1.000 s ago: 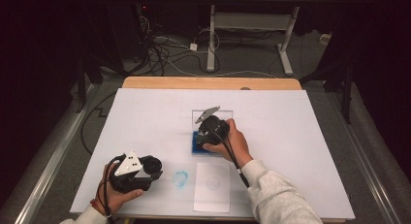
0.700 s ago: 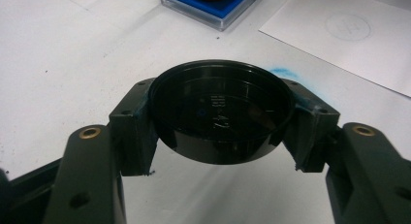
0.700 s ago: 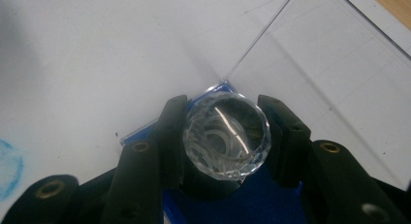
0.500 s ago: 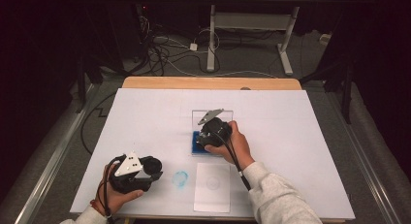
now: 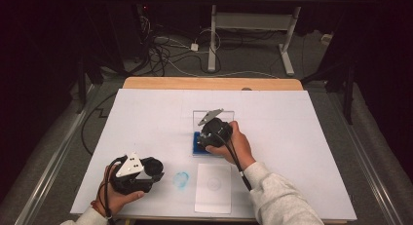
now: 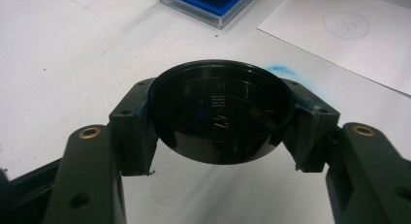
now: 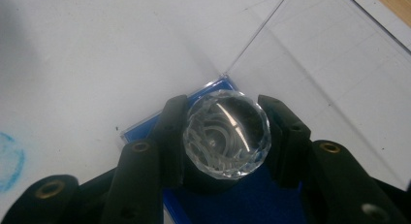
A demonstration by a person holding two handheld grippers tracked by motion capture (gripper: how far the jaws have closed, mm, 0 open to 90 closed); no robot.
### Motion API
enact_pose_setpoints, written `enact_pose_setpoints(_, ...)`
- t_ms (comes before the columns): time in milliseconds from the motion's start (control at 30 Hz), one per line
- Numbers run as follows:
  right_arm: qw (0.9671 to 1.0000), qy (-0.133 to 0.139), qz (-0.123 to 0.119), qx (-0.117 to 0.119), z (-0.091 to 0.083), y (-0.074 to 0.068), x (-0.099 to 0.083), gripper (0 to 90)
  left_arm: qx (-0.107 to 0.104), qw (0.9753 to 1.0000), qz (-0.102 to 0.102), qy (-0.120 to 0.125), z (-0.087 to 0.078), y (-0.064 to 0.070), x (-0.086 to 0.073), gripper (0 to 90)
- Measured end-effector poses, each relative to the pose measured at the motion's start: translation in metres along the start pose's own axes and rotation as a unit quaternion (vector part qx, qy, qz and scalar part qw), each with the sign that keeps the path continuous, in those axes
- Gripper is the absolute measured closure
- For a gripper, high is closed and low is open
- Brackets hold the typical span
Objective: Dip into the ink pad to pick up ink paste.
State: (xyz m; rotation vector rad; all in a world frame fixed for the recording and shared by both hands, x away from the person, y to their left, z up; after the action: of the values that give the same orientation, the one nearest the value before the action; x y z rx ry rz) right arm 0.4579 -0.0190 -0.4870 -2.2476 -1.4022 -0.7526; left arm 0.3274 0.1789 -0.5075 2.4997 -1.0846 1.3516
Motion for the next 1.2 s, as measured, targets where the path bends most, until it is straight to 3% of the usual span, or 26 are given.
enact_pose_setpoints(267, 1.0000, 0.005, 0.003, 0.000, 0.000, 0.001, -0.001, 57.4, -0.002, 1.0000, -0.003, 0.002, -0.003, -0.001, -0.001, 36.6)
enact_pose_setpoints(433, 0.9997, -0.003, -0.012, -0.019, 0.004, -0.002, 0.002, 57.4, -0.003, 1.0000, -0.003, 0.002, -0.003, 0.000, -0.001, 36.6)
enact_pose_setpoints(767, 0.9997, 0.001, -0.013, -0.020, -0.001, -0.004, -0.003, 57.3, -0.004, 1.0000, 0.002, 0.001, -0.002, 0.001, 0.000, 36.6)
enact_pose_setpoints(933, 0.9999, 0.004, 0.003, -0.011, -0.004, 0.001, -0.001, 57.4, -0.004, 1.0000, 0.000, 0.001, -0.001, 0.000, 0.000, 36.6)
enact_pose_setpoints(1033, 0.9995, 0.023, 0.003, -0.021, -0.015, 0.004, 0.005, 57.4, -0.004, 1.0000, -0.001, 0.001, -0.001, -0.001, -0.001, 36.6)
enact_pose_setpoints(1200, 0.9978, 0.057, -0.003, -0.033, -0.051, 0.008, 0.016, 57.4, -0.002, 1.0000, -0.001, 0.001, -0.001, -0.001, -0.001, 36.6)
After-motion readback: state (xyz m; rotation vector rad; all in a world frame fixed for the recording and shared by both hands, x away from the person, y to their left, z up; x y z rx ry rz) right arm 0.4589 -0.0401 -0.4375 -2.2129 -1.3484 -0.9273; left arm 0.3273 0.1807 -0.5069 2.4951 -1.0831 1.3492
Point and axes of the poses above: each handheld gripper's, and its own axes: z roughly forward along the jaws, x roughly out of its top, y roughly to its right, the point moved 8 cm from there along z, roughly forward along the jaws, and after that the axes turned 15 degrees about x, right-handed, at the moved point
